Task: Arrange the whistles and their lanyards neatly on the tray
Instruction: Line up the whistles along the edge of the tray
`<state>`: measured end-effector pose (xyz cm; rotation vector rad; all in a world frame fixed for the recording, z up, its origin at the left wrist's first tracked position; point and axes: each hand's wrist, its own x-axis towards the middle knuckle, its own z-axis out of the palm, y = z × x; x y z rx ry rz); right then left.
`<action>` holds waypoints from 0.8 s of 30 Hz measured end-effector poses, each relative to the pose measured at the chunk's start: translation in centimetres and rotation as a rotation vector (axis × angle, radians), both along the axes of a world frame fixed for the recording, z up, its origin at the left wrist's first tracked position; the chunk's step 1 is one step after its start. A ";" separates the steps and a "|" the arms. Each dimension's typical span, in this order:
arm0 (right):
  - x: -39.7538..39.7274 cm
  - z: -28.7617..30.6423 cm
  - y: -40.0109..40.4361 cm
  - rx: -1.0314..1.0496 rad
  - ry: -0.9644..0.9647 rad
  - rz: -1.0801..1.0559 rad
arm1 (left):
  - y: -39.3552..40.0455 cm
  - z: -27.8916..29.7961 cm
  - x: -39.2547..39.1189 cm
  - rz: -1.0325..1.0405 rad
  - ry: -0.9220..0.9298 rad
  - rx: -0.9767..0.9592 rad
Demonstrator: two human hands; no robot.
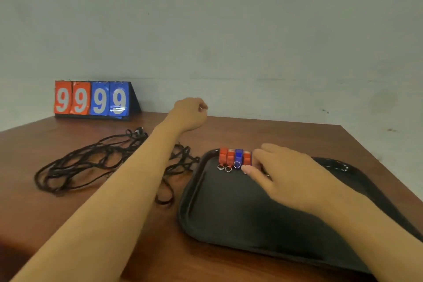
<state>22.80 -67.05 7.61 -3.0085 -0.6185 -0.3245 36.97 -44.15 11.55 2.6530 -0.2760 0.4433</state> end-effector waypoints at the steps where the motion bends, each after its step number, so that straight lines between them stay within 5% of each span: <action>1: 0.0 -0.2 0.2 0.006 -0.004 0.048 | 2.4 -0.2 0.8 0.083 -0.007 -0.019; 7: 0.1 -1.4 1.2 0.053 -0.048 0.211 | 13.9 -5.5 3.8 0.528 0.080 -0.132; 24: 1.1 -1.0 -0.4 0.098 -0.015 0.134 | 14.3 -7.9 5.0 0.400 0.197 0.158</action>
